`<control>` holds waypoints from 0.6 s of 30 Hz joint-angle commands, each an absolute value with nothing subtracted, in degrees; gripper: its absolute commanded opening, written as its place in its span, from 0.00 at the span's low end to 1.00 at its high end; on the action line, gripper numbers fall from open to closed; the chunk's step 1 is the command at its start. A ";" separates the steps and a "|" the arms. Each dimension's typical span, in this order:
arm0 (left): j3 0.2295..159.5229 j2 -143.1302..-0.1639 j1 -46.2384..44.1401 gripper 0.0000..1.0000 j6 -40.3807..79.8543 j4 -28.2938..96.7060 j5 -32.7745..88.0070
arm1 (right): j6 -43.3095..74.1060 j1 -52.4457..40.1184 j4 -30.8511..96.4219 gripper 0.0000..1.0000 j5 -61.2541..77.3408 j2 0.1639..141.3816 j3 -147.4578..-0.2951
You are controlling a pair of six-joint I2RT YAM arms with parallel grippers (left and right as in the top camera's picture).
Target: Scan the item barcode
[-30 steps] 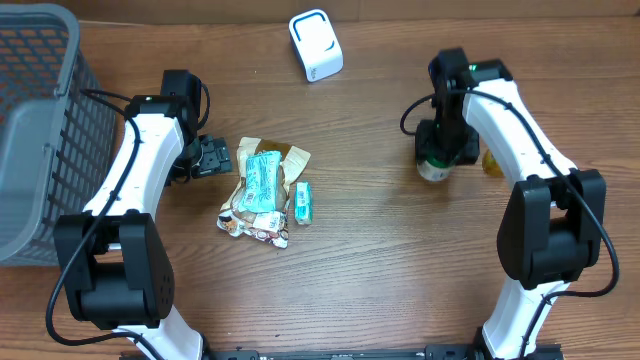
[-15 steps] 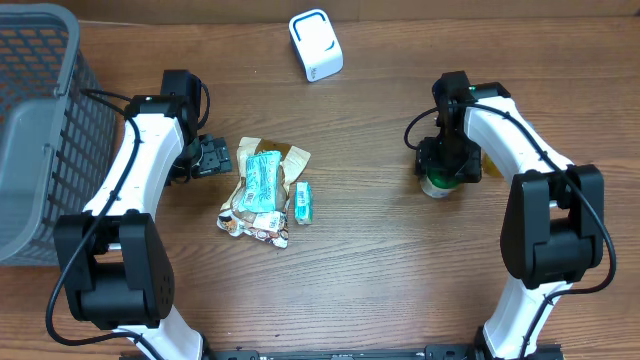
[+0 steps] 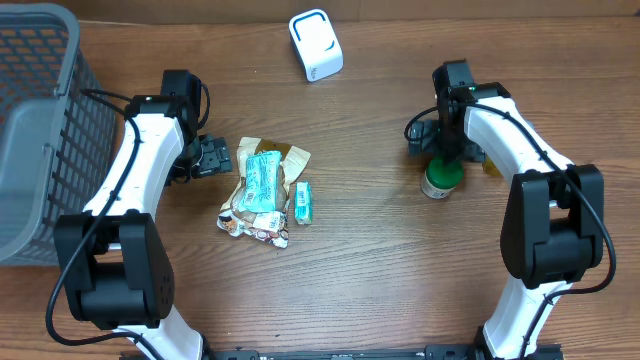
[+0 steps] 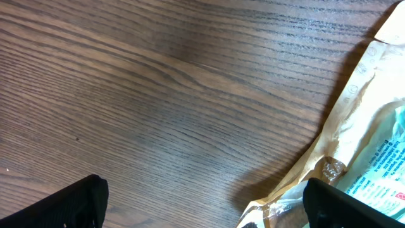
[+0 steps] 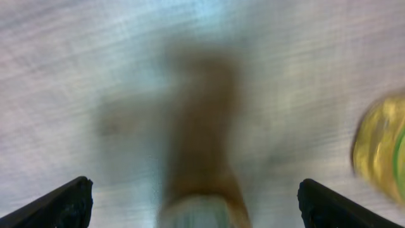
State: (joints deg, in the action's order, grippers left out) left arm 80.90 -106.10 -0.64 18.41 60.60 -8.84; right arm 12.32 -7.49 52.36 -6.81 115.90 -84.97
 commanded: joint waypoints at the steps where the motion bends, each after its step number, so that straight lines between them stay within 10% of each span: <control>1: 81.69 -105.65 -0.34 1.00 18.00 60.60 -9.13 | 11.55 -7.38 47.77 1.00 -3.40 115.09 -85.01; 18: 81.69 -105.65 -0.34 0.99 18.00 60.58 -9.13 | 13.41 -9.91 38.94 1.00 23.44 115.09 -85.01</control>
State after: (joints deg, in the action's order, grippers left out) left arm 80.90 -106.10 -0.64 18.41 60.60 -8.84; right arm 12.05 -9.17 40.18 19.81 115.90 -84.97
